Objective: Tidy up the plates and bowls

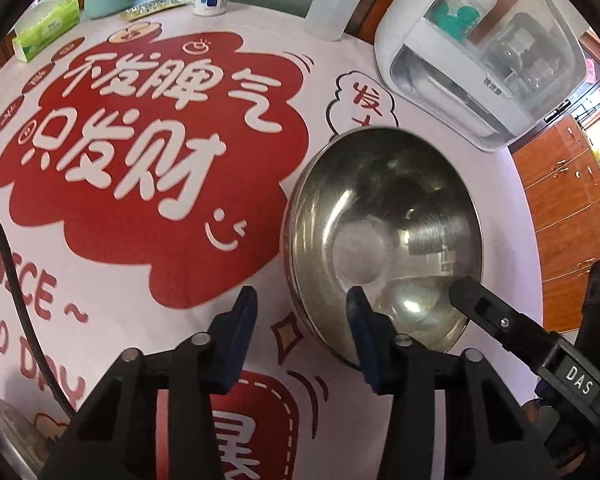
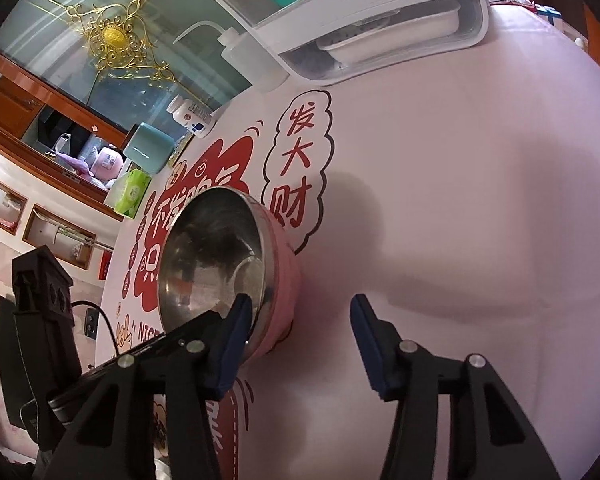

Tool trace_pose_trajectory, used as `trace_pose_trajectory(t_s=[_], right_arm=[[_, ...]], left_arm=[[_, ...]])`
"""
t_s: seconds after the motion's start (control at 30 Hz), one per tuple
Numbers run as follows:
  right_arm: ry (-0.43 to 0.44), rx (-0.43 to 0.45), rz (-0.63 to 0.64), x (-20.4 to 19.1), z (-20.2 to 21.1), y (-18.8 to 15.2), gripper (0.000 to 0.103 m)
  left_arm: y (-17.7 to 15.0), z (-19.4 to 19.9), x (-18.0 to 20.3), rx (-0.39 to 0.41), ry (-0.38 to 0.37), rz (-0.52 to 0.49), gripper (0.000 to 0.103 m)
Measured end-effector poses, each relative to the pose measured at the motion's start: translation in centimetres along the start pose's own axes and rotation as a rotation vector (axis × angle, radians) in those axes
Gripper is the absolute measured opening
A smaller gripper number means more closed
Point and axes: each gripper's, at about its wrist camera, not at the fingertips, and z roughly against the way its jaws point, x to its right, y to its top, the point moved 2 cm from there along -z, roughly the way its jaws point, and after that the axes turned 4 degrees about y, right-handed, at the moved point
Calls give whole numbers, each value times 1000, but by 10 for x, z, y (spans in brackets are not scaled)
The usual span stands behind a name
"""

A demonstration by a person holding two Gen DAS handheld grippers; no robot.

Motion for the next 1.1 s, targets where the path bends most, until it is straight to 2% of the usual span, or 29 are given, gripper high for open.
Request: trace_pose_trajectory(t_s=[0.1, 0.17, 0.23, 0.4, 0.73, 1.1], right_arm=[[6, -18, 3, 1, 0, -4, 37], [9, -26, 6, 1, 0, -6, 30], [7, -33, 9, 0, 0, -9, 19], [-10, -36, -6, 4, 2, -15, 9], [-49, -41, -22, 6, 16, -40, 7], [-77, -50, -32, 7, 50, -71, 7]], left_arm=[[-5, 0, 4, -4, -7, -12, 34], [-8, -1, 8, -10, -17, -21, 24], [-12, -1, 11, -11, -19, -25, 22], [-20, 0, 15, -9, -4, -27, 18], [-39, 4, 21, -47, 2, -58, 17], [-74, 23, 32, -95, -32, -76, 18]])
